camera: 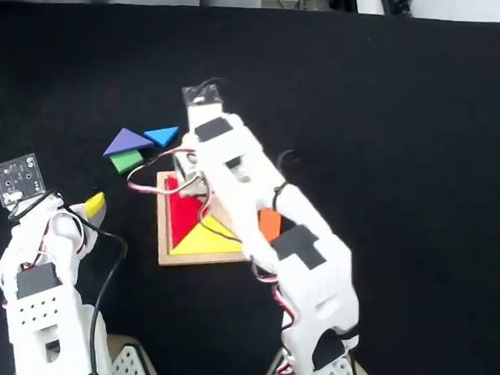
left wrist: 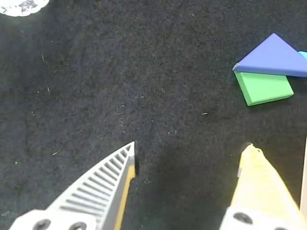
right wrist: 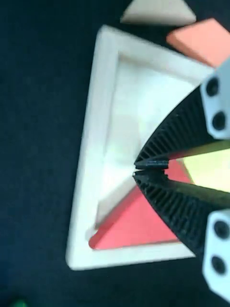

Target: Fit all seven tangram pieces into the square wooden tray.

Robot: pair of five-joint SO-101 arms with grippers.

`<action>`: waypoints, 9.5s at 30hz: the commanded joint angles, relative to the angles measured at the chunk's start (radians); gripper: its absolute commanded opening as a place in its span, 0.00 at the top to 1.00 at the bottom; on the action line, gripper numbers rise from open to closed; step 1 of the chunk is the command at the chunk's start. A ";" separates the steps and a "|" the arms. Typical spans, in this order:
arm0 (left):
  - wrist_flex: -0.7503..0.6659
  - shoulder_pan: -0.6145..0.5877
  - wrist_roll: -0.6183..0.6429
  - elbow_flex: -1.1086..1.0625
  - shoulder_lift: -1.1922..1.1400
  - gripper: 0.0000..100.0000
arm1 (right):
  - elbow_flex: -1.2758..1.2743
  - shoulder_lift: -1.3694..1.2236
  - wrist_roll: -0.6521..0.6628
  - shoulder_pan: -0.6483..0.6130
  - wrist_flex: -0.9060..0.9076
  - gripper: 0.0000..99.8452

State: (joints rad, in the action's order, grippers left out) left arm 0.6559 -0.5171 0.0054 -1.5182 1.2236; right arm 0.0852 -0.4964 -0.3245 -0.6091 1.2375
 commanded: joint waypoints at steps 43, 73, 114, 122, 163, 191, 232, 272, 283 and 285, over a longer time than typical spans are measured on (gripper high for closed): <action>-0.006 0.015 0.008 0.013 -0.002 0.66 | 0.015 0.019 -0.002 0.034 0.127 0.99; -0.006 0.013 0.008 0.013 -0.002 0.66 | 0.074 -0.048 -0.002 -0.029 0.183 0.99; -0.006 0.015 0.008 0.012 -0.002 0.66 | -0.125 0.117 0.155 -0.127 0.109 0.99; -0.006 0.015 0.008 0.012 -0.002 0.66 | -0.107 0.193 0.155 0.029 0.069 0.99; -0.006 0.015 0.008 0.013 -0.002 0.66 | -0.008 0.117 0.313 0.210 0.009 0.83; -0.006 0.013 0.008 0.016 -0.002 0.66 | 0.180 -0.067 0.308 0.203 0.147 0.92; -0.006 0.013 0.008 0.013 -0.002 0.66 | 0.271 -0.153 0.069 0.381 0.193 0.99; -0.006 0.013 0.008 0.013 -0.002 0.66 | 0.286 -0.150 0.236 0.276 0.219 0.97; -0.006 0.015 0.008 0.013 -0.002 0.66 | 0.381 -0.148 0.258 0.267 0.368 0.86; -0.006 0.015 0.008 0.013 -0.002 0.66 | 0.404 -0.148 0.285 0.267 0.391 0.86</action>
State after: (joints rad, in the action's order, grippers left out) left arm 0.6559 -0.5171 0.0054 -1.5182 1.2236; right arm 0.4196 -0.6651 -0.0713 -0.3299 1.5888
